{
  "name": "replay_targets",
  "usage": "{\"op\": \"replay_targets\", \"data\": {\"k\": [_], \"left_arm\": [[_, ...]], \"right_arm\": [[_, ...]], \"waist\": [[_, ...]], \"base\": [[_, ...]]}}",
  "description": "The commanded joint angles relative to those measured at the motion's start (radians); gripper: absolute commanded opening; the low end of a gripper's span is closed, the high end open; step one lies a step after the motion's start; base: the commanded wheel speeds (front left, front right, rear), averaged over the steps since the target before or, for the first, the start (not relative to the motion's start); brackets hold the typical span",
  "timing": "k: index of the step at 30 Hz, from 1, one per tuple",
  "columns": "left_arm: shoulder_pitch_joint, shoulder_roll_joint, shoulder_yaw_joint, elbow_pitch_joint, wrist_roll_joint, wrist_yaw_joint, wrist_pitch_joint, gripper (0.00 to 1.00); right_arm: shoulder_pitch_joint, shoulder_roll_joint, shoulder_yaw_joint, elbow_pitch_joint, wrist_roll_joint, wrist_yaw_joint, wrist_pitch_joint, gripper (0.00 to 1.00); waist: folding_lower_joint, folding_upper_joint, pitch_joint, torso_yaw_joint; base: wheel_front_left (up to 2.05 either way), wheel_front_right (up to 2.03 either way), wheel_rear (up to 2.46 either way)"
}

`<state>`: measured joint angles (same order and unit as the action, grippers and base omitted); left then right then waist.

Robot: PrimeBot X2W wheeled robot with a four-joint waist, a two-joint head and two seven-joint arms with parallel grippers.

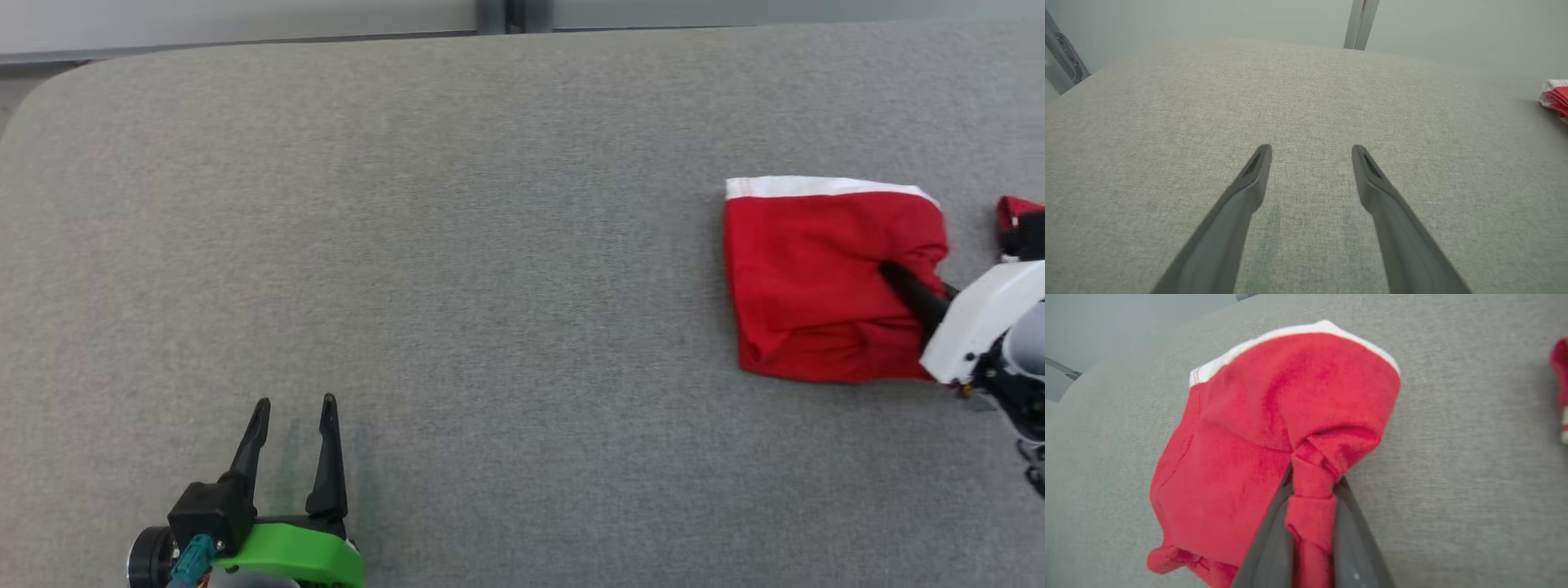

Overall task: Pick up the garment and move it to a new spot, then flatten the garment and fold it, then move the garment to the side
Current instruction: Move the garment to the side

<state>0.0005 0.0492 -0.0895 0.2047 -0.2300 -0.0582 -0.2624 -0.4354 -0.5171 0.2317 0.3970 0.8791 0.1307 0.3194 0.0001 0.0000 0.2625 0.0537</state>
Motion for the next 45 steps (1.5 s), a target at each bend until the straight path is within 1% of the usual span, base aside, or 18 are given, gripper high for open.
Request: {"op": "replay_targets", "data": {"k": [1, 4, 6, 8, 11, 12, 13, 14, 17, 19, 23, 27, 32, 34, 37, 41, 43, 45], "left_arm": [[-0.031, 0.003, 0.000, 0.001, 0.017, -0.011, -0.003, 1.00], [-0.054, 0.003, -0.011, 0.010, 0.029, -0.023, -0.003, 1.00], [-0.075, 0.003, -0.025, 0.020, 0.043, -0.033, -0.003, 1.00], [-0.085, 0.003, -0.036, 0.032, 0.050, -0.040, -0.003, 1.00], [-0.100, 0.004, -0.044, 0.051, 0.060, -0.049, -0.003, 1.00], [-0.103, 0.004, -0.041, 0.057, 0.060, -0.052, -0.003, 1.00], [-0.106, 0.004, -0.038, 0.061, 0.055, -0.054, -0.003, 1.00], [-0.106, 0.004, -0.030, 0.066, 0.046, -0.053, -0.003, 1.00], [-0.094, 0.004, -0.009, 0.085, 0.037, -0.051, -0.001, 1.00], [-0.082, 0.004, 0.005, 0.093, 0.035, -0.052, -0.001, 1.00], [-0.060, 0.004, 0.026, 0.084, 0.022, -0.047, -0.001, 1.00], [-0.024, 0.004, 0.051, 0.071, -0.003, -0.031, -0.001, 1.00], [0.023, 0.003, 0.096, 0.048, -0.033, 0.017, -0.001, 1.00], [0.046, 0.003, 0.112, 0.038, -0.045, 0.028, -0.001, 1.00], [0.077, 0.003, 0.127, 0.026, -0.018, 0.051, -0.001, 1.00], [0.118, 0.003, 0.144, 0.025, -0.005, 0.077, -0.001, 1.00], [0.119, 0.003, 0.146, 0.022, -0.003, 0.072, -0.001, 1.00], [0.120, 0.003, 0.141, 0.018, -0.004, 0.067, -0.001, 1.00]], "right_arm": [[0.009, -0.056, -0.010, -0.012, -0.012, 0.000, 0.023, 0.00], [-0.030, -0.131, -0.026, -0.029, -0.026, 0.000, 0.092, 0.00], [-0.082, -0.186, -0.045, -0.019, -0.073, 0.000, 0.143, 0.00], [-0.127, -0.209, -0.048, 0.015, -0.125, 0.000, 0.192, 0.00], [-0.209, -0.236, -0.044, 0.087, -0.257, 0.000, 0.218, 0.00], [-0.234, -0.237, -0.044, 0.122, -0.306, 0.000, 0.228, 0.18], [-0.251, -0.237, -0.053, 0.152, -0.340, 0.000, 0.238, 0.49], [-0.273, -0.244, -0.058, 0.186, -0.390, 0.000, 0.250, 1.00], [-0.322, -0.250, -0.086, 0.254, -0.477, 0.000, 0.262, 1.00], [-0.339, -0.263, -0.099, 0.277, -0.534, 0.000, 0.239, 1.00], [-0.340, -0.244, -0.149, 0.259, -0.563, 0.000, 0.113, 1.00], [-0.265, -0.189, -0.212, 0.185, -0.543, 0.000, -0.075, 1.00], [-0.079, -0.063, -0.279, 0.070, -0.585, 0.000, -0.294, 1.00], [0.007, 0.000, -0.310, 0.028, -0.643, 0.000, -0.376, 1.00], [0.152, 0.149, -0.357, -0.025, -0.722, 0.000, -0.485, 1.00], [0.301, 0.298, -0.368, -0.065, -0.792, 0.000, -0.552, 1.00], [0.362, 0.365, -0.363, -0.083, -0.811, 0.000, -0.570, 1.00], [0.409, 0.404, -0.365, -0.101, -0.834, 0.000, -0.581, 1.00]], "waist": [[-0.0001, 0.0000, 0.054, -0.141], [-0.0001, 0.0000, 0.084, -0.171], [-0.0001, 0.0000, 0.102, -0.179], [-0.0001, 0.0000, 0.110, -0.177], [-0.0001, 0.0000, 0.118, -0.160], [-0.0001, 0.0000, 0.121, -0.150], [-0.0001, 0.0000, 0.123, -0.141], [-0.0001, 0.0000, 0.124, -0.131], [-0.0001, 0.0000, 0.125, -0.114], [-0.0001, 0.0000, 0.120, -0.108], [-0.0001, 0.0000, 0.085, -0.099], [-0.0001, 0.0000, 0.006, -0.099], [-0.0001, 0.0000, -0.100, -0.099], [-0.0001, 0.0000, -0.136, -0.105], [-0.0001, 0.0000, -0.194, -0.107], [-0.0001, 0.0000, -0.257, -0.101], [-0.0001, 0.0000, -0.272, -0.095], [-0.0001, 0.0000, -0.283, -0.089]], "base": [[0.00, 0.00, 0.00], [0.00, 0.00, 0.00], [0.00, 0.00, 0.00], [0.00, 0.00, 0.00], [0.00, 0.00, 0.00], [0.00, 0.00, 0.00], [0.00, 0.00, 0.00], [0.00, 0.00, 0.00], [0.00, 0.00, 0.00], [0.00, 0.00, 0.00], [0.00, 0.00, 0.00], [0.00, 0.00, 0.00], [0.00, 0.00, 0.00], [0.00, 0.00, 0.00], [0.00, 0.00, 0.00], [0.00, 0.00, 0.00], [0.00, 0.00, 0.00], [0.00, 0.00, 0.00]]}}
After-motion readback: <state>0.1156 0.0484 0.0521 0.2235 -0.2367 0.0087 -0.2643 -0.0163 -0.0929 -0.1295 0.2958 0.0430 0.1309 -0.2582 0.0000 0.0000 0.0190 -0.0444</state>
